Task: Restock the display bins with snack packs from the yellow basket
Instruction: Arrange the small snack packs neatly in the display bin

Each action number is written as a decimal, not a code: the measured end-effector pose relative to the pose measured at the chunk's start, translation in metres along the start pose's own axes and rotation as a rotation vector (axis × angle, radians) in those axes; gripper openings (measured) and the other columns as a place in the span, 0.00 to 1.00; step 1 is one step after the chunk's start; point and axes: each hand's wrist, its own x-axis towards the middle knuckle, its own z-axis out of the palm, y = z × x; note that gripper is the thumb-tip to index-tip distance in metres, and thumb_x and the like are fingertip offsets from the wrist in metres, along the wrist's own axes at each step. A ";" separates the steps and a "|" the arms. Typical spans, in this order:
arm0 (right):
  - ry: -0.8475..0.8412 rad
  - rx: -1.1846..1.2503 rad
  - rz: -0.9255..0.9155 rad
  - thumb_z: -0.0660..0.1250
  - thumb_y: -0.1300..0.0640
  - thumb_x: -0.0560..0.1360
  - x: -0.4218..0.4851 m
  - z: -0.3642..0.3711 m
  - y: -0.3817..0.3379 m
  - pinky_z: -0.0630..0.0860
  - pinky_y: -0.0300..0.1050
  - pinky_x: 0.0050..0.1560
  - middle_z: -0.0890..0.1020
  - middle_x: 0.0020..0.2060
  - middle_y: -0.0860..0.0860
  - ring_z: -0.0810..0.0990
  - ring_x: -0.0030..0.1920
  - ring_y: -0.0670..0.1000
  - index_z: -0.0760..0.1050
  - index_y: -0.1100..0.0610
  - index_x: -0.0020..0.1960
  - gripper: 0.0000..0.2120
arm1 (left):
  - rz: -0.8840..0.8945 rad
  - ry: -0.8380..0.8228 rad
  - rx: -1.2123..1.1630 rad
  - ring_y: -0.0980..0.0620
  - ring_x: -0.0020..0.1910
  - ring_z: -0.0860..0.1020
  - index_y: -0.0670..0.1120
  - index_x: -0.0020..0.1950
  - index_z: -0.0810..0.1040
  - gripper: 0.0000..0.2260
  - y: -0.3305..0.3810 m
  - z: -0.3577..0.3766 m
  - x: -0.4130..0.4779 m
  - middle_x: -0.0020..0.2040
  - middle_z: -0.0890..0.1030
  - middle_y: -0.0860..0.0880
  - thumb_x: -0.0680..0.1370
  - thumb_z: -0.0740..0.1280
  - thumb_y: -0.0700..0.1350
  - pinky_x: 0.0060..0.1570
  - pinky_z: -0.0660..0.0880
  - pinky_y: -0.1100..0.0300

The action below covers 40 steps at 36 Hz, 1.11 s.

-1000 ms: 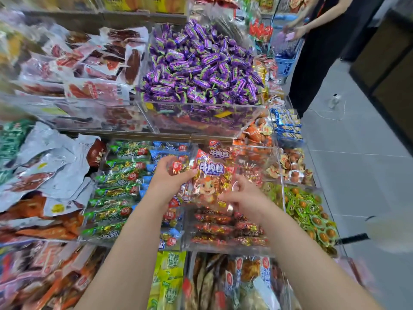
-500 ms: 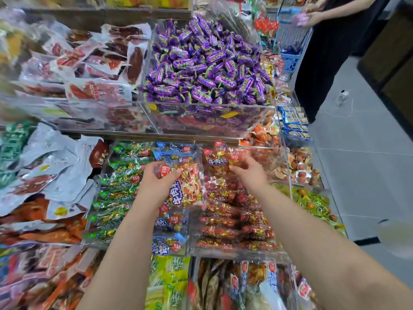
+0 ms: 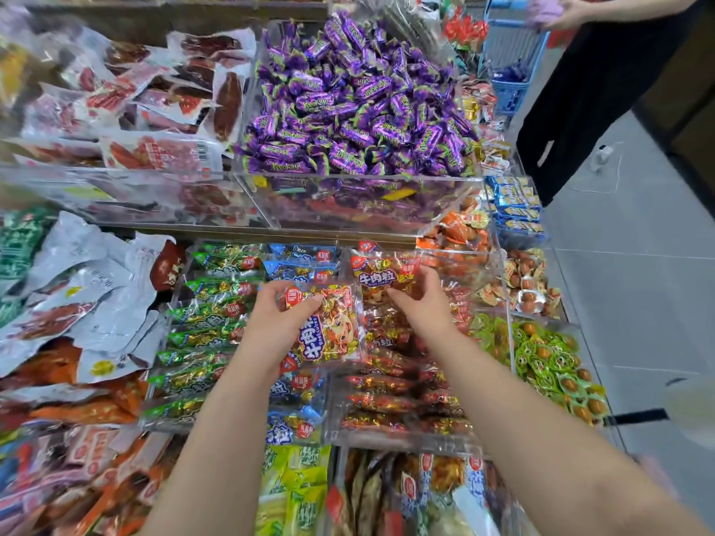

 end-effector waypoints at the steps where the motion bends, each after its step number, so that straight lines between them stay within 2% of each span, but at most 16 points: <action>1: -0.029 0.023 0.013 0.72 0.48 0.71 0.002 -0.006 0.000 0.64 0.40 0.58 0.70 0.67 0.47 0.67 0.61 0.44 0.62 0.49 0.71 0.33 | -0.003 -0.011 0.003 0.40 0.57 0.79 0.55 0.61 0.65 0.22 0.000 0.001 0.000 0.65 0.74 0.43 0.73 0.74 0.49 0.58 0.76 0.41; 5: 0.021 0.076 0.035 0.73 0.48 0.70 0.004 -0.022 0.001 0.64 0.41 0.57 0.70 0.57 0.41 0.68 0.58 0.44 0.67 0.46 0.67 0.29 | -0.009 -0.038 0.014 0.40 0.61 0.77 0.55 0.63 0.65 0.23 0.001 0.005 -0.001 0.68 0.72 0.41 0.74 0.73 0.50 0.61 0.74 0.41; 9: 0.023 0.106 0.036 0.73 0.49 0.70 0.002 -0.020 0.005 0.66 0.41 0.58 0.72 0.58 0.41 0.70 0.60 0.45 0.66 0.45 0.69 0.29 | 0.009 -0.031 0.045 0.42 0.63 0.75 0.53 0.68 0.64 0.24 0.003 0.008 -0.001 0.70 0.68 0.43 0.76 0.71 0.46 0.63 0.72 0.42; 14: 0.097 0.130 0.096 0.72 0.51 0.71 -0.004 -0.016 0.012 0.68 0.40 0.58 0.74 0.62 0.47 0.72 0.59 0.47 0.68 0.49 0.67 0.26 | -0.100 -0.067 -0.089 0.44 0.45 0.84 0.49 0.64 0.65 0.21 0.009 0.009 -0.003 0.57 0.79 0.40 0.76 0.71 0.41 0.45 0.81 0.47; 16: 0.239 0.164 0.065 0.70 0.53 0.73 -0.012 -0.016 0.011 0.71 0.38 0.55 0.76 0.58 0.49 0.75 0.56 0.47 0.72 0.50 0.59 0.16 | -0.074 -0.128 -0.129 0.48 0.41 0.84 0.46 0.61 0.71 0.16 0.010 0.009 -0.005 0.49 0.83 0.43 0.76 0.70 0.39 0.38 0.81 0.53; 18: 0.311 0.193 -0.021 0.69 0.54 0.74 -0.023 -0.019 0.005 0.74 0.43 0.56 0.79 0.51 0.47 0.77 0.53 0.46 0.75 0.50 0.50 0.06 | -0.004 -0.193 -0.055 0.52 0.38 0.84 0.43 0.57 0.77 0.11 0.009 0.008 -0.005 0.46 0.84 0.45 0.75 0.71 0.40 0.35 0.79 0.58; 20: 0.137 0.202 -0.108 0.69 0.51 0.73 -0.033 -0.024 -0.007 0.76 0.44 0.55 0.81 0.47 0.41 0.78 0.49 0.40 0.78 0.44 0.47 0.04 | 0.089 -0.249 0.099 0.57 0.39 0.82 0.43 0.52 0.81 0.09 0.009 0.008 -0.005 0.45 0.84 0.51 0.73 0.73 0.44 0.41 0.77 0.60; 22: -0.197 0.136 -0.162 0.71 0.45 0.69 -0.041 -0.030 -0.021 0.78 0.42 0.52 0.81 0.47 0.37 0.79 0.47 0.37 0.78 0.36 0.48 0.08 | 0.128 -0.332 0.254 0.57 0.46 0.82 0.46 0.51 0.82 0.10 0.014 0.012 -0.007 0.47 0.85 0.56 0.72 0.74 0.47 0.51 0.76 0.57; 24: -0.447 -0.019 -0.169 0.73 0.41 0.64 -0.045 -0.034 -0.032 0.78 0.39 0.51 0.82 0.48 0.37 0.80 0.49 0.38 0.77 0.33 0.50 0.15 | 0.151 -0.414 0.368 0.57 0.46 0.83 0.50 0.50 0.82 0.09 0.021 0.018 -0.009 0.45 0.86 0.56 0.72 0.74 0.51 0.50 0.77 0.62; 26: -0.538 -0.118 -0.162 0.75 0.42 0.64 -0.047 -0.036 -0.036 0.75 0.33 0.43 0.83 0.43 0.38 0.80 0.43 0.37 0.79 0.37 0.47 0.12 | 0.198 -0.405 0.522 0.61 0.43 0.82 0.54 0.48 0.81 0.10 0.029 0.025 -0.011 0.42 0.85 0.59 0.72 0.73 0.57 0.40 0.73 0.70; 28: -0.530 -0.130 -0.140 0.76 0.45 0.65 -0.046 -0.040 -0.033 0.72 0.35 0.36 0.80 0.34 0.42 0.77 0.34 0.41 0.80 0.47 0.43 0.11 | 0.211 -0.391 0.617 0.62 0.36 0.80 0.55 0.46 0.80 0.11 0.034 0.028 -0.010 0.37 0.83 0.60 0.71 0.72 0.60 0.34 0.71 0.67; 30: -0.487 -0.150 -0.113 0.75 0.45 0.66 -0.045 -0.048 -0.028 0.72 0.39 0.37 0.79 0.34 0.43 0.76 0.33 0.43 0.79 0.52 0.43 0.13 | 0.205 -0.404 0.618 0.63 0.32 0.79 0.55 0.45 0.80 0.10 0.035 0.028 -0.010 0.34 0.83 0.60 0.71 0.73 0.59 0.32 0.72 0.66; 32: -0.387 -0.080 -0.045 0.74 0.45 0.67 -0.041 -0.056 -0.019 0.73 0.38 0.41 0.81 0.40 0.39 0.80 0.38 0.38 0.78 0.44 0.46 0.10 | 0.206 -0.349 0.579 0.62 0.38 0.81 0.55 0.46 0.80 0.09 0.034 0.025 -0.008 0.39 0.84 0.58 0.71 0.74 0.56 0.38 0.73 0.64; 35: -0.150 0.112 0.098 0.73 0.47 0.69 -0.034 -0.055 -0.003 0.72 0.43 0.53 0.76 0.51 0.41 0.76 0.52 0.44 0.74 0.47 0.60 0.21 | 0.238 -0.163 0.531 0.60 0.50 0.78 0.55 0.58 0.77 0.13 0.026 0.018 -0.003 0.53 0.81 0.58 0.74 0.73 0.52 0.49 0.74 0.62; 37: -0.097 0.119 0.104 0.73 0.49 0.70 -0.028 -0.046 0.002 0.71 0.41 0.49 0.71 0.47 0.40 0.72 0.51 0.47 0.71 0.47 0.60 0.21 | 0.269 -0.092 0.567 0.56 0.60 0.75 0.51 0.68 0.73 0.22 0.018 0.018 -0.001 0.62 0.77 0.56 0.75 0.72 0.51 0.58 0.70 0.60; 40: -0.132 0.021 0.099 0.71 0.52 0.73 -0.018 -0.029 0.004 0.73 0.36 0.46 0.71 0.54 0.41 0.76 0.47 0.41 0.70 0.52 0.66 0.24 | 0.347 -0.041 0.698 0.53 0.67 0.72 0.49 0.72 0.69 0.26 0.012 0.024 0.000 0.68 0.74 0.52 0.76 0.71 0.50 0.64 0.69 0.56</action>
